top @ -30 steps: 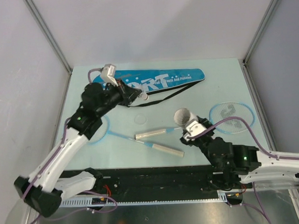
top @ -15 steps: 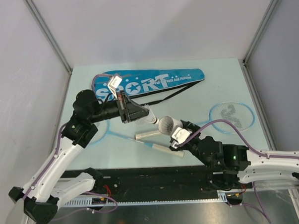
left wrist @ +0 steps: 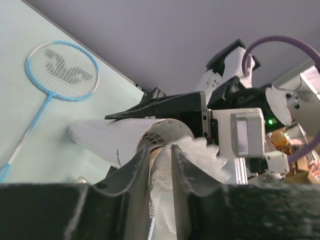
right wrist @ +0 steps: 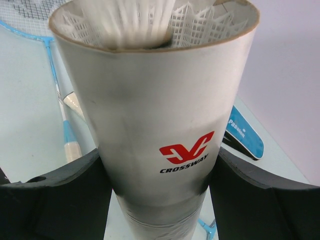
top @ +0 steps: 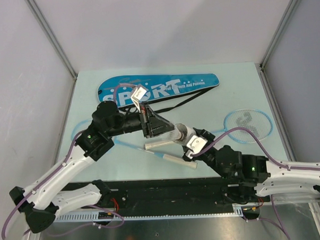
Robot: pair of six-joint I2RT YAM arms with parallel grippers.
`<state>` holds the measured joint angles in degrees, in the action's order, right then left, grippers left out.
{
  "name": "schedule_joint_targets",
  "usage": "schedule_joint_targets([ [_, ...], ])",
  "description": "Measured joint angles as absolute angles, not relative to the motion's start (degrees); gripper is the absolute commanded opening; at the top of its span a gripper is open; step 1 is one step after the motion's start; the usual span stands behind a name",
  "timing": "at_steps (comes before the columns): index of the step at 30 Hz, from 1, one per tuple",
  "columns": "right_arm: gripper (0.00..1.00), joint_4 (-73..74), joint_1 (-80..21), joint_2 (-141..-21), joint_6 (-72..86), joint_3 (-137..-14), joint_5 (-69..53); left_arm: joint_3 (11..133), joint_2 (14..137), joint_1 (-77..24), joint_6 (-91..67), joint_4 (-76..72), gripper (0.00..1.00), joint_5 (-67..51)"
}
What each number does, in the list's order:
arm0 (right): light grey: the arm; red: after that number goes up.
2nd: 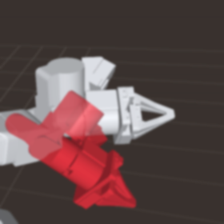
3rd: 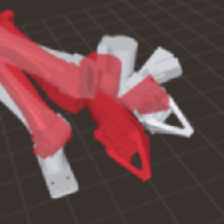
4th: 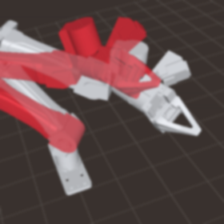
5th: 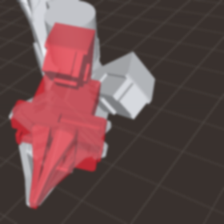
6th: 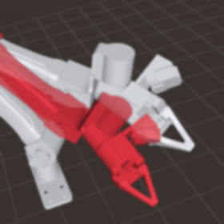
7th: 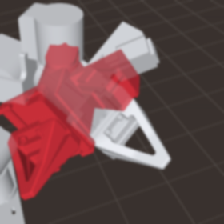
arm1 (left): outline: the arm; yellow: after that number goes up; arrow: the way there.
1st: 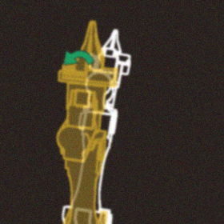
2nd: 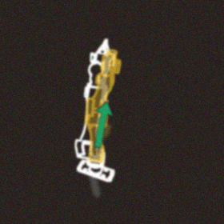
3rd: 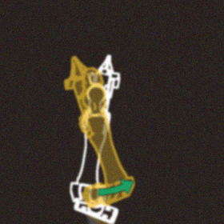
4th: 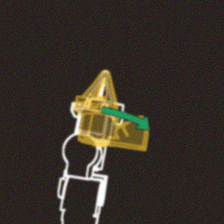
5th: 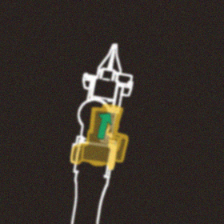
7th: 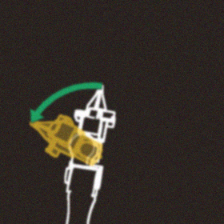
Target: Pack up the badminton gear
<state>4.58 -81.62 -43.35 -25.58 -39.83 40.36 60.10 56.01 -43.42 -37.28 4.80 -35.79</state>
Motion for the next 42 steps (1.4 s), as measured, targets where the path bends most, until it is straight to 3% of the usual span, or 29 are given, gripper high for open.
schedule_joint_targets([
  [1,0.23,4.6,-81.6,-43.0,-25.6,-39.8,40.2,60.1,56.3,-44.3,-36.9,4.8,0.48,-33.8],
  [2,0.23,4.5,-81.6,-42.6,-25.6,-39.8,40.2,60.1,56.6,-45.1,-36.3,4.8,0.55,-32.4],
  [5,0.23,5.1,-81.6,-41.8,-25.4,-39.8,40.5,60.2,56.9,-47.0,-34.5,4.3,0.65,-29.9],
  [14,0.23,5.2,-81.7,-41.3,-25.1,-39.8,40.6,60.2,55.5,-47.8,-29.4,7.0,0.65,-26.5],
  [21,0.22,4.9,-81.7,-41.1,-25.1,-39.8,40.5,60.2,55.6,-47.7,-25.9,13.2,0.71,-23.4],
  [31,0.22,5.3,-82.1,-42.9,-26.8,-39.8,40.0,68.0,69.5,-52.1,-22.4,17.9,0.69,-23.3],
  [34,0.22,6.8,-81.8,-43.4,-27.3,-39.5,41.4,69.1,72.4,-52.3,-20.8,19.5,0.76,-23.2],
  [35,0.22,7.0,-81.8,-43.5,-27.4,-39.4,41.6,69.1,72.5,-52.3,-20.3,20.0,0.84,-23.0],
  [38,0.22,6.5,-82.0,-43.5,-28.1,-39.3,41.3,69.1,71.6,-52.1,-19.3,21.3,0.94,-21.9],
  [42,0.22,5.1,-82.3,-43.5,-28.3,-39.3,40.9,69.1,68.3,-51.2,-18.4,22.9,1.00,-20.0],
])
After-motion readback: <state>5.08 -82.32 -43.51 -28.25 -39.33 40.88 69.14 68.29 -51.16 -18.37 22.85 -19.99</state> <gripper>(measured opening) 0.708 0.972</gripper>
